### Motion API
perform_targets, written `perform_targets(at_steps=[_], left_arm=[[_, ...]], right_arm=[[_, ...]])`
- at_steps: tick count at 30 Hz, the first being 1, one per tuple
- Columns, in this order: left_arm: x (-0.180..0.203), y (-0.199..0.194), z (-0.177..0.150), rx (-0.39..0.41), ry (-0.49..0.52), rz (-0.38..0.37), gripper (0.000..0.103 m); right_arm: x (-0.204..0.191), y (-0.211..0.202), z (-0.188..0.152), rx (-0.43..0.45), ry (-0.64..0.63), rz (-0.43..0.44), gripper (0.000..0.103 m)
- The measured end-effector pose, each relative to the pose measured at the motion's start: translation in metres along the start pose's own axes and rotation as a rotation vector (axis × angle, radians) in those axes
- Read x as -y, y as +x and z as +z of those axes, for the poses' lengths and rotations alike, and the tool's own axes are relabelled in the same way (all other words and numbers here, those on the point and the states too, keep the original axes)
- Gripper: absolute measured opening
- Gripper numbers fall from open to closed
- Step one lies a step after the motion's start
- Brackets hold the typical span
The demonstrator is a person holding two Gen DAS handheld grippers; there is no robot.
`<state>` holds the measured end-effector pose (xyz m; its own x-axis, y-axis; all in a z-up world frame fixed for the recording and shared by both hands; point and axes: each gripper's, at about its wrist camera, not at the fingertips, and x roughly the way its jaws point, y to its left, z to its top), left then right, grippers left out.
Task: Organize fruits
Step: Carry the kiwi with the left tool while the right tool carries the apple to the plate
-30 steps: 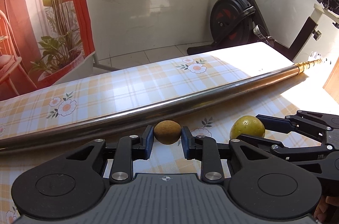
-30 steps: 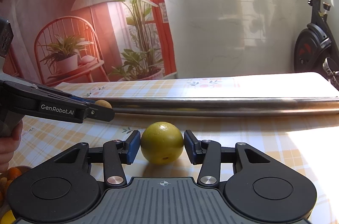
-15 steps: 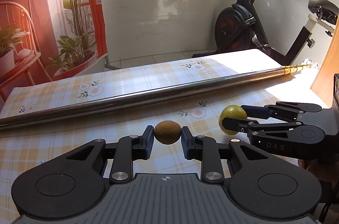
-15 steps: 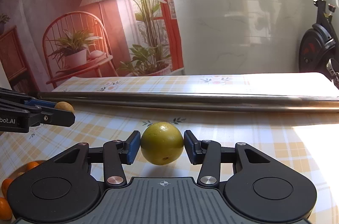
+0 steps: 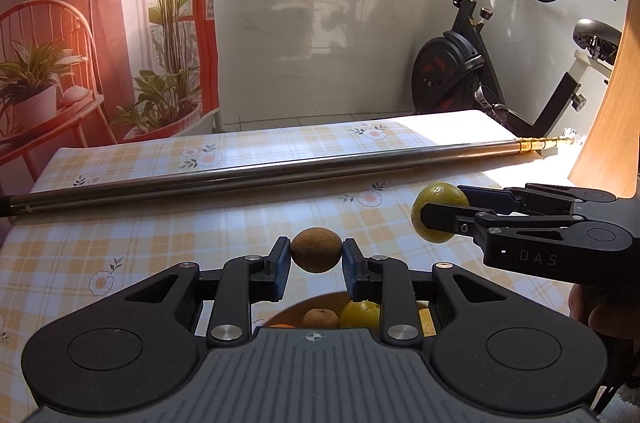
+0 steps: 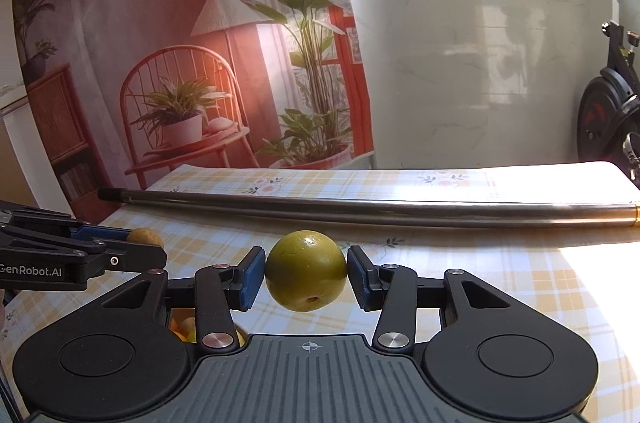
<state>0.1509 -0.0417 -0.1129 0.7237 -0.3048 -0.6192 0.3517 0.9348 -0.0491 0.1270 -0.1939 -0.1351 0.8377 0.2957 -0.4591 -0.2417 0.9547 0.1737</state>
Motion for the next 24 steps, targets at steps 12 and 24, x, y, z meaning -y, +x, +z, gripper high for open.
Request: perform_targets(at_steps=[12,24], left_arm=[[-0.012,-0.032,-0.019,-0.003,-0.046,-0.010,0.029],[-0.021,-0.037,-0.048,-0.052,-0.047,-0.027,0.029]], right_arm=[[-0.036,-0.034,-0.014,-0.017,-0.014,0.043,0.042],[-0.059,-0.038,-0.025,-0.084,-0.019,0.117,0.042]])
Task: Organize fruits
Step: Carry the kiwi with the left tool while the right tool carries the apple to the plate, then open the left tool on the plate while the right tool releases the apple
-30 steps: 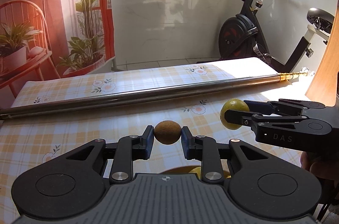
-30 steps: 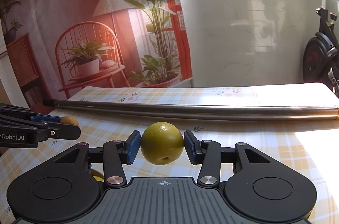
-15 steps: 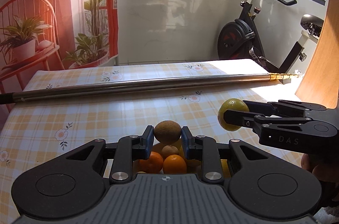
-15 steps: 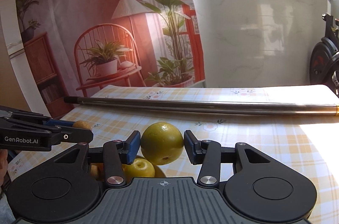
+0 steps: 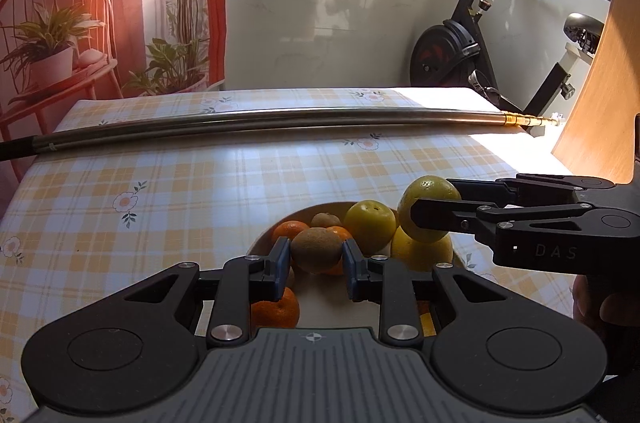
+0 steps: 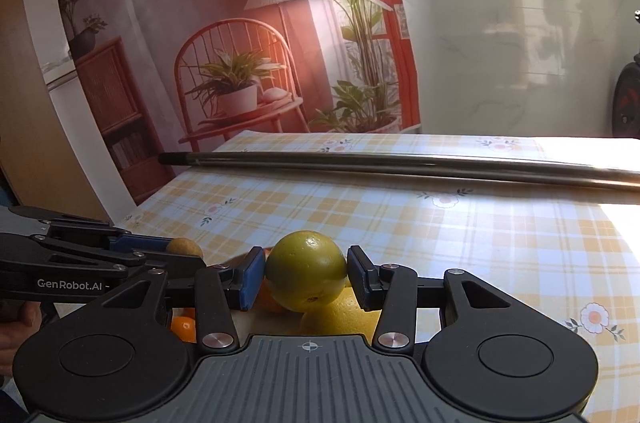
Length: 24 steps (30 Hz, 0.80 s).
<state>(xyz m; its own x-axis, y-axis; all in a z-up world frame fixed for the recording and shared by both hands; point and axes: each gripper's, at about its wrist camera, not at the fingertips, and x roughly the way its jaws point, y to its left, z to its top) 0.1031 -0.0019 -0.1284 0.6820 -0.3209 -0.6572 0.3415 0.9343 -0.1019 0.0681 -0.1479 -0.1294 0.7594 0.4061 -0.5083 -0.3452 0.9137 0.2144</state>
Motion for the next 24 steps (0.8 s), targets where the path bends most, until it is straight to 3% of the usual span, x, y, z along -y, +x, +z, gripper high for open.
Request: perform_targets(at_steps=[24], left_arm=[[-0.011,0.019,-0.017,-0.077,-0.073,-0.056,0.029]], right_arm=[[-0.029,0.020,-0.018,-0.132,-0.105,0.083,0.042]])
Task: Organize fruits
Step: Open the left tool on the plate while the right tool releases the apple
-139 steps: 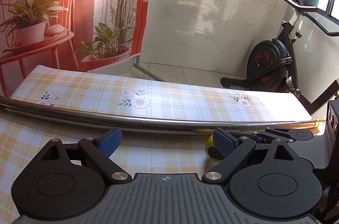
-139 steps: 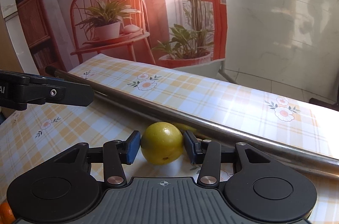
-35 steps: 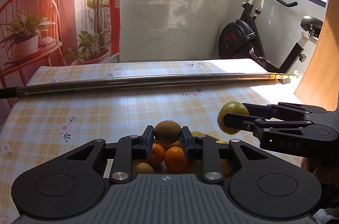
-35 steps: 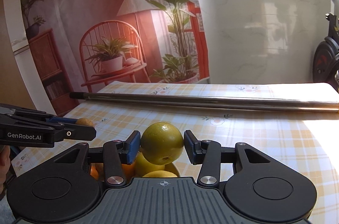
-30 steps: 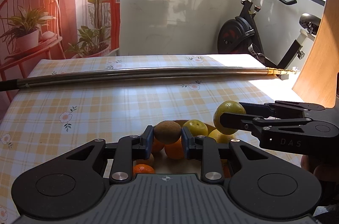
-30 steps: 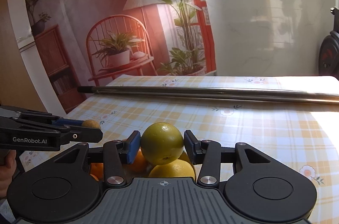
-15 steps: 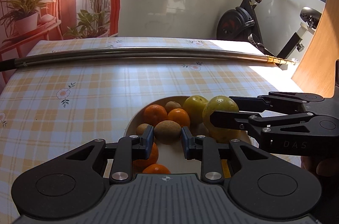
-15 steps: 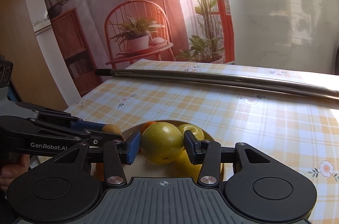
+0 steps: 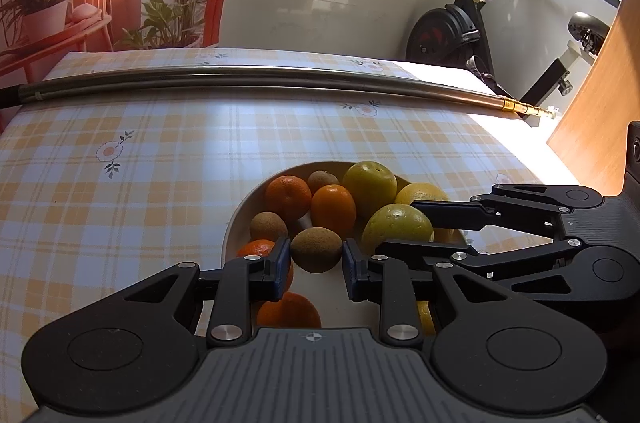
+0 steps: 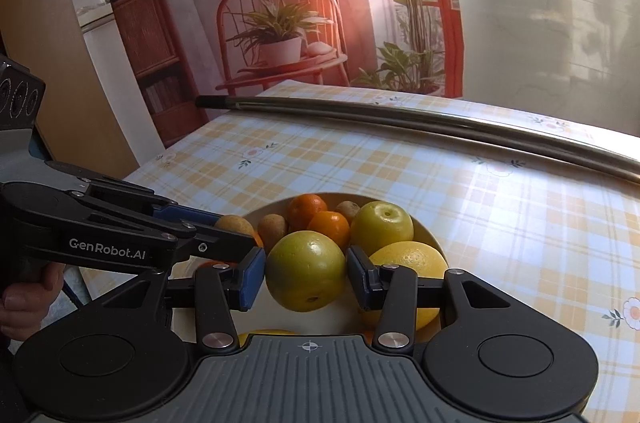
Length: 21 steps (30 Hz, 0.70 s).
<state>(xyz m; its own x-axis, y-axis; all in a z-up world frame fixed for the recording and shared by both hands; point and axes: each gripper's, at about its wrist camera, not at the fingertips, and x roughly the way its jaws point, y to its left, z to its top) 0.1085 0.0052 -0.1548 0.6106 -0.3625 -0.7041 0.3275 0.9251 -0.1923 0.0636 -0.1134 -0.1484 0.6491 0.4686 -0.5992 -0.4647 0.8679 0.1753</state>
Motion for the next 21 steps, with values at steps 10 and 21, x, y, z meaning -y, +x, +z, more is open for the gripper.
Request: perform_targets(at_steps=[10,21], left_arm=[[0.0003,0.0041,-0.0010,-0.030,-0.007,-0.019,0.029],[-0.0011,0.0094,-0.0037,-0.066,-0.036,-0.038,0.029]], right_arm=[[-0.0048,0.0035,-0.0050,-0.047,-0.019,-0.015,0.042],[-0.0028,0.0076,-0.0070,-0.065,-0.005,-0.014,0.040]])
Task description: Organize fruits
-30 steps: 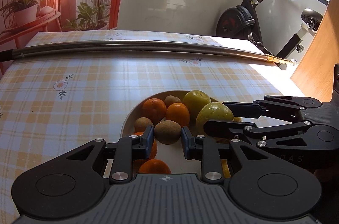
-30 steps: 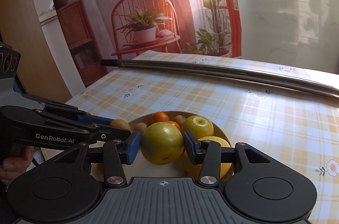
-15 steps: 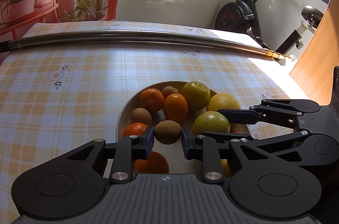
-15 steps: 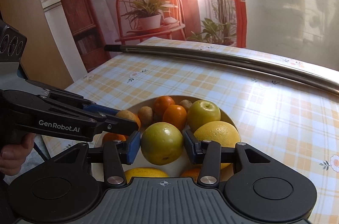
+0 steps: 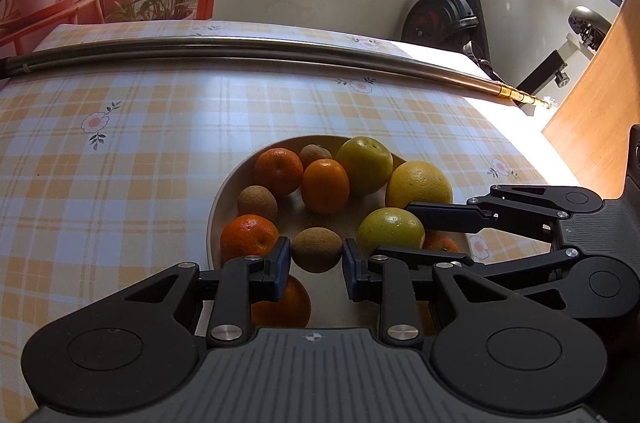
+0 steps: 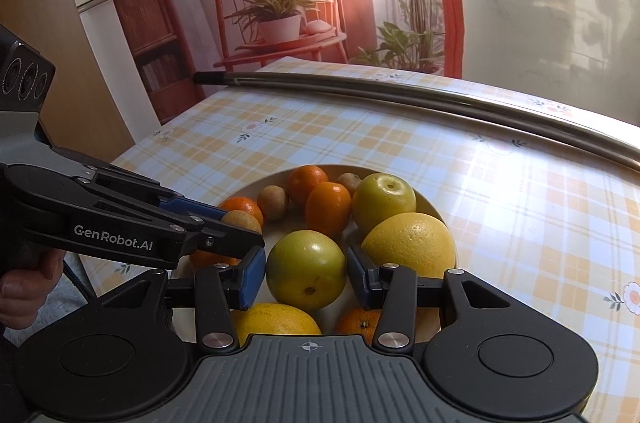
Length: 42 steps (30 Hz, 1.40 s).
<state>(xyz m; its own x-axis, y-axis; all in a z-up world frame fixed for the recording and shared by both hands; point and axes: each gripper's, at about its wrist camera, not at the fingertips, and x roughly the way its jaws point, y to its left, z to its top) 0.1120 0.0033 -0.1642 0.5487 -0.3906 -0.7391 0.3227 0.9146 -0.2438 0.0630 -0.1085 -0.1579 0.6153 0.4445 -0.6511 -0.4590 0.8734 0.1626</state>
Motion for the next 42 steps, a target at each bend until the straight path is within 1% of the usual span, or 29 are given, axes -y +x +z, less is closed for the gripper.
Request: perform_targets(at_steps=[4,15,23,26,28,29,31,33,34,35,37,39,40,41,42], left_arm=[[-0.001,0.000,0.000,0.000,-0.006,-0.002,0.029],[0.000,0.000,0.001,0.002,-0.006,0.004,0.029],[0.003,-0.006,0.003,0.021,0.015,0.045,0.030],[0.003,-0.010,0.004,0.034,0.021,0.065,0.033],[0.005,-0.015,0.005,0.050,0.032,0.091,0.042],[0.005,-0.018,0.006,0.062,0.035,0.103,0.044],[0.006,-0.023,0.008,0.079,0.035,0.119,0.054],[0.007,-0.028,0.010,0.095,0.035,0.129,0.056],[0.008,-0.030,0.011,0.100,0.033,0.132,0.059],[0.008,-0.032,0.012,0.101,0.029,0.130,0.061],[0.009,-0.036,0.013,0.111,0.023,0.122,0.072],[0.012,-0.042,0.016,0.128,0.025,0.124,0.079],[0.014,-0.044,0.017,0.132,0.028,0.130,0.083],[0.015,-0.047,0.019,0.136,0.031,0.137,0.084],[0.016,-0.050,0.020,0.142,0.032,0.140,0.087]], right_arm=[[0.001,0.001,-0.001,-0.004,0.006,-0.003,0.038],[0.001,0.001,-0.001,-0.003,0.004,-0.005,0.038],[0.002,-0.001,-0.002,0.002,-0.004,-0.008,0.038],[0.000,-0.004,-0.001,0.010,-0.015,-0.015,0.038],[-0.002,-0.011,0.003,0.028,-0.033,-0.034,0.039],[-0.003,-0.014,0.006,0.038,-0.039,-0.047,0.043],[-0.001,-0.022,0.011,0.058,-0.032,-0.064,0.049],[0.003,-0.031,0.014,0.074,-0.010,-0.081,0.056],[0.005,-0.034,0.016,0.078,0.000,-0.092,0.058],[0.007,-0.038,0.017,0.082,0.008,-0.106,0.063],[0.010,-0.045,0.020,0.086,0.020,-0.132,0.070],[0.012,-0.053,0.024,0.087,0.036,-0.149,0.085],[0.013,-0.056,0.026,0.088,0.048,-0.158,0.089],[0.014,-0.059,0.029,0.091,0.061,-0.165,0.098],[0.016,-0.063,0.031,0.097,0.077,-0.168,0.102]])
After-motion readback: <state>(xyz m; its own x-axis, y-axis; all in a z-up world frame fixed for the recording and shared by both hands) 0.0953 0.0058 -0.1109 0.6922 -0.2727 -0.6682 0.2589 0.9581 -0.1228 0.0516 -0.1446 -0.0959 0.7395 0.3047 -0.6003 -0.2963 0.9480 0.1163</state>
